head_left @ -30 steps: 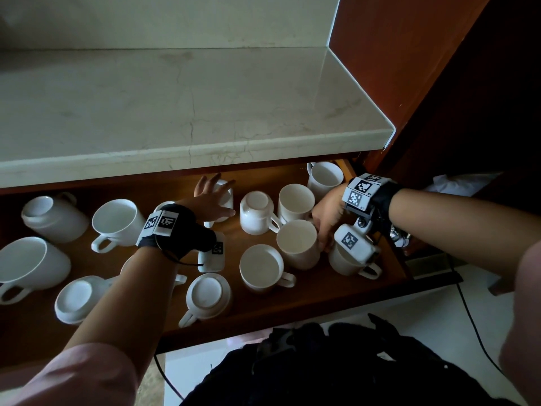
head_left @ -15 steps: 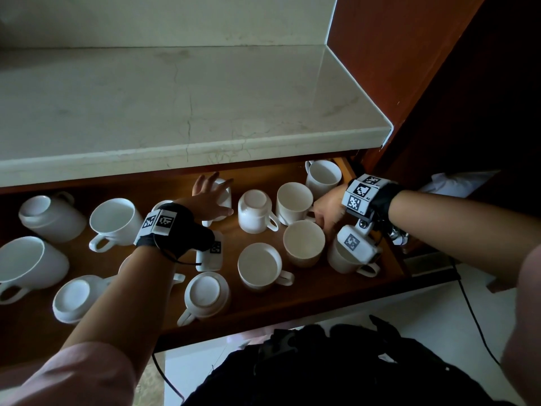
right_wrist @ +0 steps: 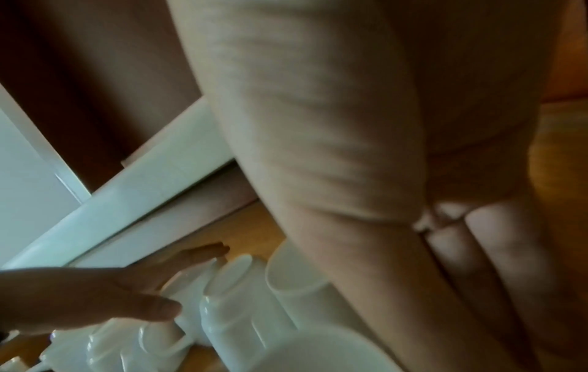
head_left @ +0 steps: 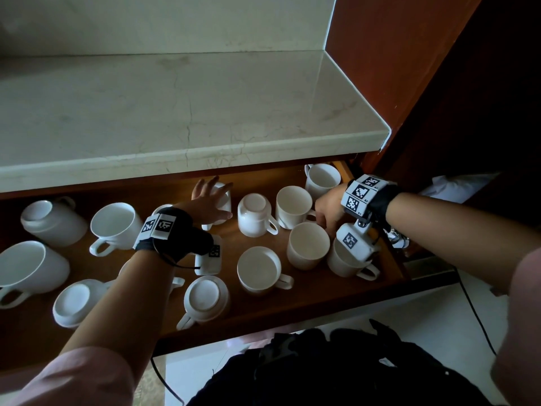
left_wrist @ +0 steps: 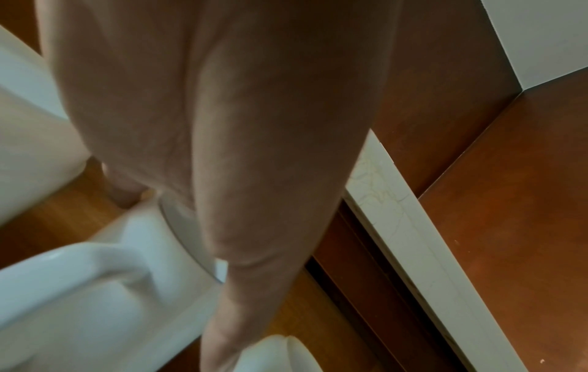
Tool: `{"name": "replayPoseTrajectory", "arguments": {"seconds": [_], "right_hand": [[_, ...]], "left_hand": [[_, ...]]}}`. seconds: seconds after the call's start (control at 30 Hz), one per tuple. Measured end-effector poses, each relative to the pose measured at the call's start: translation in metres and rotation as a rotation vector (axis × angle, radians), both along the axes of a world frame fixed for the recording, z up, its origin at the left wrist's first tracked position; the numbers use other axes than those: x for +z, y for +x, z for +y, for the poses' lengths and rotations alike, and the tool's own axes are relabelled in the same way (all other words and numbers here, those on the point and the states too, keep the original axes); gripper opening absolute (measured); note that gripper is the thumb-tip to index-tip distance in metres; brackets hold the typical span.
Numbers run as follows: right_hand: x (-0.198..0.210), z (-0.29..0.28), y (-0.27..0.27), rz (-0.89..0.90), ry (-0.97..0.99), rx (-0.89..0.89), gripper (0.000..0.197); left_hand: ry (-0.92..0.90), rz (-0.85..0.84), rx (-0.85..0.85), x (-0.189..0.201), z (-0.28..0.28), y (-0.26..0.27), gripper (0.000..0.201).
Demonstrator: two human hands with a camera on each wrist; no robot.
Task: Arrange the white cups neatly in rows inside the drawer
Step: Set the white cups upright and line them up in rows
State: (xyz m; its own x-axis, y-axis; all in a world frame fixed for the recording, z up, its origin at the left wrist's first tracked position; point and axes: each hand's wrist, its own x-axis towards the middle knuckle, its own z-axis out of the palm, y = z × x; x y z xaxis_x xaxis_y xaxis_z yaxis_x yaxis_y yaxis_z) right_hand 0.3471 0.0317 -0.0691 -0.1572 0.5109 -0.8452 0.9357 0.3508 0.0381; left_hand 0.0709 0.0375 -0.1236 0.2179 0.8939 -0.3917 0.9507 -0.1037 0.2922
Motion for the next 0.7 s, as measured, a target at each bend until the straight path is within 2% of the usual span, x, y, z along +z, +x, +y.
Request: {"name": "replayPoseTrajectory", "arguments": {"seconds": [0.1,0.17,0.27,0.33,0.4,0.47,0.6,0.7], "right_hand": [[0.014,0.007,0.0,0.122,0.098,-0.126,0.021],[0.02,0.013,0.0,0.202,0.258,-0.179,0.019],[0.024,0.011,-0.002,0.4,0.469,-0.253,0.033],[0.021,0.009,0.0,0.444,0.41,-0.266,0.053],[0.015,0.006,0.0,0.419,0.228,-0.258,0.077],[0.006,0.008,-0.003,0.419,0.162,-0.262,0.092],[-0.01,0.014,-0.013,0.466,0.213,-0.282,0.101],[-0.022,0.015,-0.02,0.556,0.224,-0.288,0.097]], "left_hand": [[0.005,-0.001,0.002,-0.003,0.003,-0.003,0.079],[0.007,-0.005,0.011,-0.006,0.006,-0.006,0.079],[0.018,-0.009,0.02,-0.002,0.006,-0.007,0.076],[0.029,0.0,0.014,0.005,0.003,-0.006,0.074],[0.031,0.011,0.001,0.011,-0.001,-0.002,0.074],[0.031,0.038,-0.027,0.019,-0.004,0.005,0.075],[-0.034,0.043,-0.124,0.045,-0.007,0.023,0.069],[-0.089,0.056,-0.152,0.057,-0.004,0.032,0.067]]}}
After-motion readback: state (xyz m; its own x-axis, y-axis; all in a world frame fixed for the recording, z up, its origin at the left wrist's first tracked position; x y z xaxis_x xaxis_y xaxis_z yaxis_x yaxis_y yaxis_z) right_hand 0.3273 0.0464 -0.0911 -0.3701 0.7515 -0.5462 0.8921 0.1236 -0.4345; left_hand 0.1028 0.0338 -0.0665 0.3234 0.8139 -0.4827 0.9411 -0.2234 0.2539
